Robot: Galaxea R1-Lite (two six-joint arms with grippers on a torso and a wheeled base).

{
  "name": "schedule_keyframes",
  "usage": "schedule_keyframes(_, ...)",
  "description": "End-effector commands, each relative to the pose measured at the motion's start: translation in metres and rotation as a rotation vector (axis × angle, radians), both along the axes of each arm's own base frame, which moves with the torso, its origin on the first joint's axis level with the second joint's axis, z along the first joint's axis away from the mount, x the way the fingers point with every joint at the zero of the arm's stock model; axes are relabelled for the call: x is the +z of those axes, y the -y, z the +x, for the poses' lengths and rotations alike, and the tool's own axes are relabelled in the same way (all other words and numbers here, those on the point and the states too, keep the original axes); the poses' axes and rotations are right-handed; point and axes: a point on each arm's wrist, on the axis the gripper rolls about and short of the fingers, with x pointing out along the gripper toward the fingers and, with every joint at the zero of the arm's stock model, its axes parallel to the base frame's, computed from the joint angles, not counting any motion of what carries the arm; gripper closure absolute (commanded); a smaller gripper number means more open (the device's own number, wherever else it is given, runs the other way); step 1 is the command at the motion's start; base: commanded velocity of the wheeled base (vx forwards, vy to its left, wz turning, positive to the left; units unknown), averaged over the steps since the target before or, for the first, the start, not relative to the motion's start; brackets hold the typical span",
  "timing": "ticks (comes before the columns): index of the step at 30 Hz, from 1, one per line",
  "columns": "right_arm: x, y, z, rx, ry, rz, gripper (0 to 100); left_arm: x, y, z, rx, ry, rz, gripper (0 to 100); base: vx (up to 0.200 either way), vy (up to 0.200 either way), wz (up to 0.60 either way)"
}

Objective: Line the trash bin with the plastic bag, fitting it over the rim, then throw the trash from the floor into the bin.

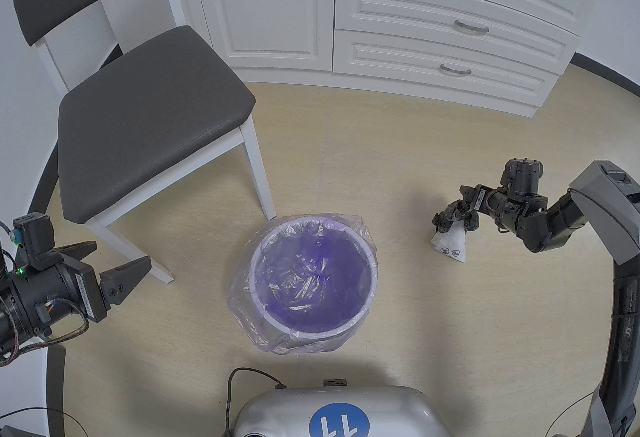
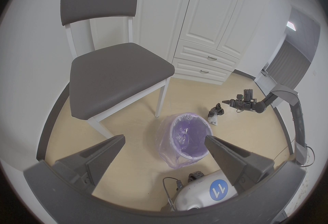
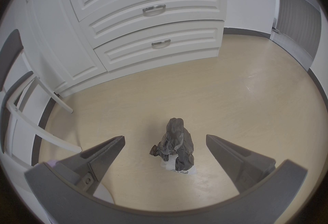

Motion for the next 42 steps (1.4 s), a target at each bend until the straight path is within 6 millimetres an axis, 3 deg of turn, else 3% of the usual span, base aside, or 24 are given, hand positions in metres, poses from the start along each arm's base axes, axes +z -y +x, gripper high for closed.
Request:
schedule_keyframes(1,-0.022,-0.002,0.011,-0.015,-0.024,0.007,0,-0.002,-0.001,0.004,0.015,-0.013,0.005,0,0.0,0.0,0.0)
schedule_keyframes(16,-0.05,-0.004,0.035,-0.081,-0.009,0.042,0,-0.013,-0.003,0.002,0.001,0.021,0.064,0,0.0,0.0,0.0)
schedule_keyframes(27,-0.084,-0.01,0.057,-0.117,0.05,0.099,0,-0.013,-0.006,0.001,0.012,0.031,0.079,0,0.0,0.0,0.0)
schedule_keyframes(42,-0.112,-0.009,0.069,-0.134,0.128,0.105,0,-0.015,-0.005,0.001,0.01,0.021,0.083,0,0.0,0.0,0.0)
